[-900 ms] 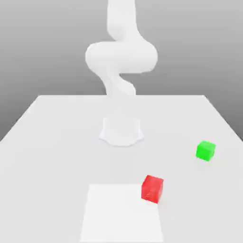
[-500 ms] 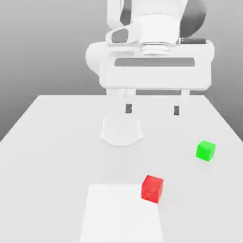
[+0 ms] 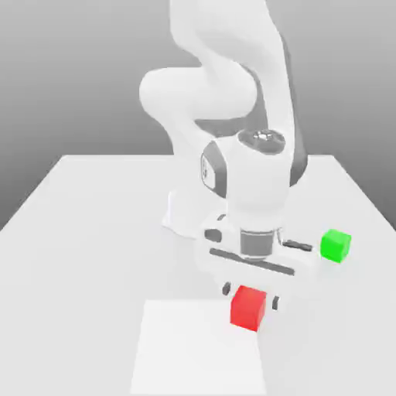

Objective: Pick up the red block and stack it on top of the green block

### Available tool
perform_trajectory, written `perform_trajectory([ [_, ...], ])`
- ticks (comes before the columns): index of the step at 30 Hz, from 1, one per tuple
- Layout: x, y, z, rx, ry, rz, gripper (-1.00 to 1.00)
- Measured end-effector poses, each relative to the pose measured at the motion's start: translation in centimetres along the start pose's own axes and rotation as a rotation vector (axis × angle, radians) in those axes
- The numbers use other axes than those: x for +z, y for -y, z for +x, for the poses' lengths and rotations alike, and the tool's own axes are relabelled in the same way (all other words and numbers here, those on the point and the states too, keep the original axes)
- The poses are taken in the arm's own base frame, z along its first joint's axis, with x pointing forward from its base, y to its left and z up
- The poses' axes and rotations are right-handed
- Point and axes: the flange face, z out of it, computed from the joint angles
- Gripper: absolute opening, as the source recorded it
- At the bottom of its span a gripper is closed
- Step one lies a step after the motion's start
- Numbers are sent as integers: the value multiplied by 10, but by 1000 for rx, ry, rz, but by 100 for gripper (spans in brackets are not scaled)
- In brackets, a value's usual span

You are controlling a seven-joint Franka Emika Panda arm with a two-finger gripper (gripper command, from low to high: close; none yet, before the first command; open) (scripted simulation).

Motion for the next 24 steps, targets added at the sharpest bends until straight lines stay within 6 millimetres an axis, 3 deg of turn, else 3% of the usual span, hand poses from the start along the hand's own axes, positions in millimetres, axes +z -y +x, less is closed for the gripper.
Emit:
perform_trajectory([
  [7, 1, 0, 0, 0, 0, 2, -100],
  [16, -58, 0, -2, -5, -2, 1, -100],
  [20, -82, 2, -46, 97, 1, 12, -100],
  [24, -101, -5, -102, 220, 6, 22, -100],
])
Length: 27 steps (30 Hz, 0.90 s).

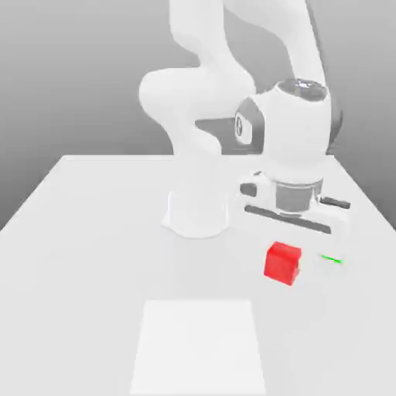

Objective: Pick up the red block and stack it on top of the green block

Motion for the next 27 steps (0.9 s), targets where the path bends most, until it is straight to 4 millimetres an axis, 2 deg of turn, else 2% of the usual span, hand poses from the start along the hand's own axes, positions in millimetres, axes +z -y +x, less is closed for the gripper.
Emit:
perform_trajectory([
  [7, -16, -60, -84, 208, 5, -1, -100],
  [14, -6, -140, -143, 413, -8, -15, -100],
  [15, -2, -150, -148, 436, -10, -16, -100],
  [17, 7, -157, -152, 453, -11, -15, -100],
  [23, 39, -159, -154, 457, -13, -11, -100],
  [27, 39, -158, -154, 457, -10, -9, -100],
])
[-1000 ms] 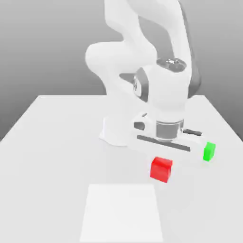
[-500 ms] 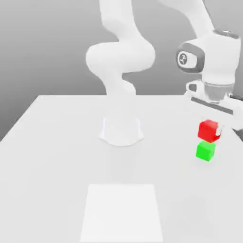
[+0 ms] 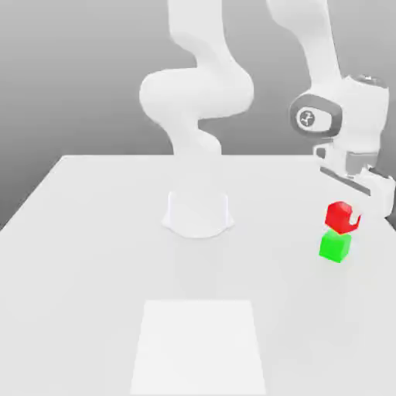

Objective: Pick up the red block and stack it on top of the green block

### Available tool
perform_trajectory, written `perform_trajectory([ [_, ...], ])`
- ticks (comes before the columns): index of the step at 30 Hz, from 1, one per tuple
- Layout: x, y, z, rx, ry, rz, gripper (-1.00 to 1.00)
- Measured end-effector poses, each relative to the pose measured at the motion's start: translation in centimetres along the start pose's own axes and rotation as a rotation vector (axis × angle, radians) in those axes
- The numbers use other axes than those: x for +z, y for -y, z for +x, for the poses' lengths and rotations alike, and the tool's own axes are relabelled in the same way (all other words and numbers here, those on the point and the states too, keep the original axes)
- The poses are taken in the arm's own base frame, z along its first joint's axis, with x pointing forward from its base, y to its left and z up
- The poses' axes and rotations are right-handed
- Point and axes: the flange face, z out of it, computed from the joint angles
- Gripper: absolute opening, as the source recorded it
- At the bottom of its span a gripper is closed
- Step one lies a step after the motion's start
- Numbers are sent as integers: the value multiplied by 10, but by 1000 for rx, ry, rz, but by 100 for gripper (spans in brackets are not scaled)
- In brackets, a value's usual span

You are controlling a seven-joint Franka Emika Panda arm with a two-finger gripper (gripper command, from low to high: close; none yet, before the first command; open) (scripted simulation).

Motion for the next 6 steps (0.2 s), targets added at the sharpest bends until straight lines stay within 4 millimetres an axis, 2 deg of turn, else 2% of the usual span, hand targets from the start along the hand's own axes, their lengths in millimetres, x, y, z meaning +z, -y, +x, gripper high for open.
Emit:
perform_trajectory([
  [1, 0, 0, 0, 0, 1, 0, 100],
  [6, 0, 0, 0, 0, 1, 0, 100],
])
